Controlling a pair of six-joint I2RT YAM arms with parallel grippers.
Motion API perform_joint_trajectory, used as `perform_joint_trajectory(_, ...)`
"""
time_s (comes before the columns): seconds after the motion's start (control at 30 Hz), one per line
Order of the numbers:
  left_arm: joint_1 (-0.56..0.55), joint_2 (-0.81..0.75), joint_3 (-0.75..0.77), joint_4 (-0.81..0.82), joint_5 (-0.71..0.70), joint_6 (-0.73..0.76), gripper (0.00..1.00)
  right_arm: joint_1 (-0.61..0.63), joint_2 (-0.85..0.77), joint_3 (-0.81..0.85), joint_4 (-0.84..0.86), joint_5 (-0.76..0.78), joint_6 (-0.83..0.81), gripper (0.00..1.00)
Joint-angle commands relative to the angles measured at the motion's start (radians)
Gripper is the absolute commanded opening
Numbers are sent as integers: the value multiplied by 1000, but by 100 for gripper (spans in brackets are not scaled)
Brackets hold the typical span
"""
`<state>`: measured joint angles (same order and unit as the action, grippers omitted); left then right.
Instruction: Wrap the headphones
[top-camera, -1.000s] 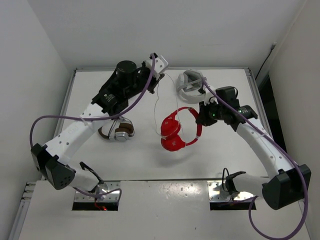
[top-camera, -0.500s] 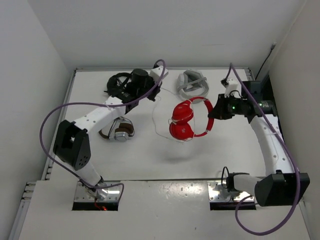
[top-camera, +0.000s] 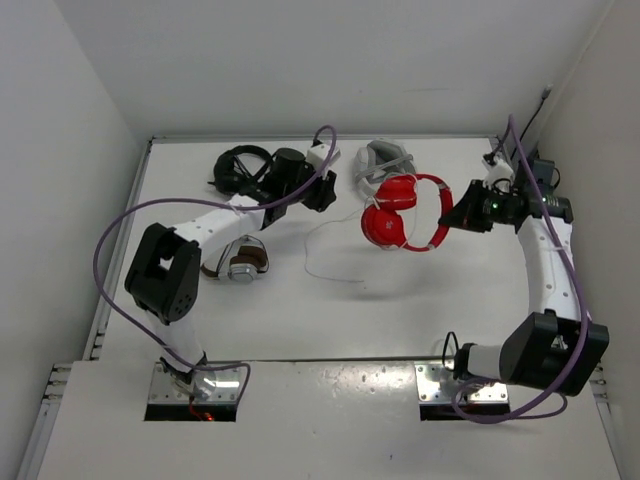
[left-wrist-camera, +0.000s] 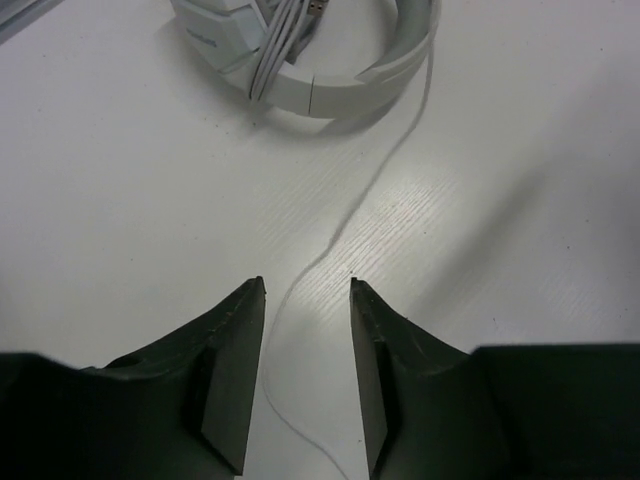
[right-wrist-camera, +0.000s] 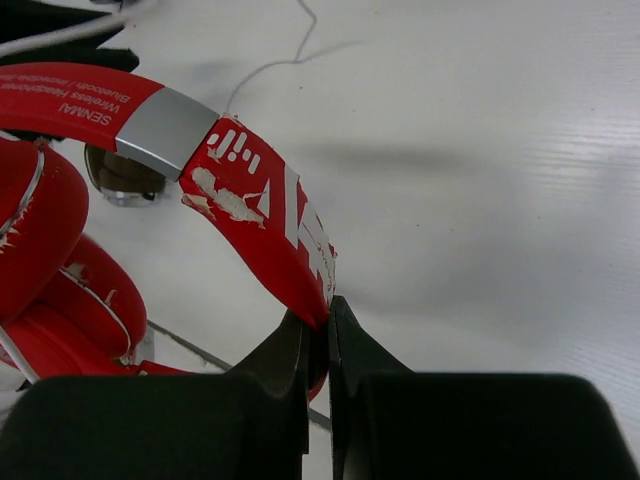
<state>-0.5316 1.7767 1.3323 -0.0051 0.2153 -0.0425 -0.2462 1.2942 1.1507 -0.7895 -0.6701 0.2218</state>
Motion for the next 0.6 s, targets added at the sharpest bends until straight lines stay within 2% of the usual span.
perform_joint_trajectory(0.0,13,-34,-51,80,32,-33,47,-27,11,49,49,-45,56,0)
perform_joint_trajectory(0.07,13,-110,-144,138,32,-42,58,-39,11,58,49,-25,65,0)
perform_joint_trajectory(0.17,-7,-186,-221,140,9,-42,59,-48,11,58,49,29,65,0)
perform_joint_trajectory(0.3,-73,-322,-376,90,-69,-144,59,-48,11,58,49,102,85,0)
perform_joint_trajectory(0.37,-132,-373,-450,62,-152,-223,59,-48,11,58,49,157,114,0)
perform_joint_trajectory(0.47,-202,-385,-493,2,-240,-335,59,-48,-9,58,49,216,139,0)
perform_joint_trajectory(0.57,-258,-369,-492,13,-240,-311,59,-48,-18,38,58,225,148,0)
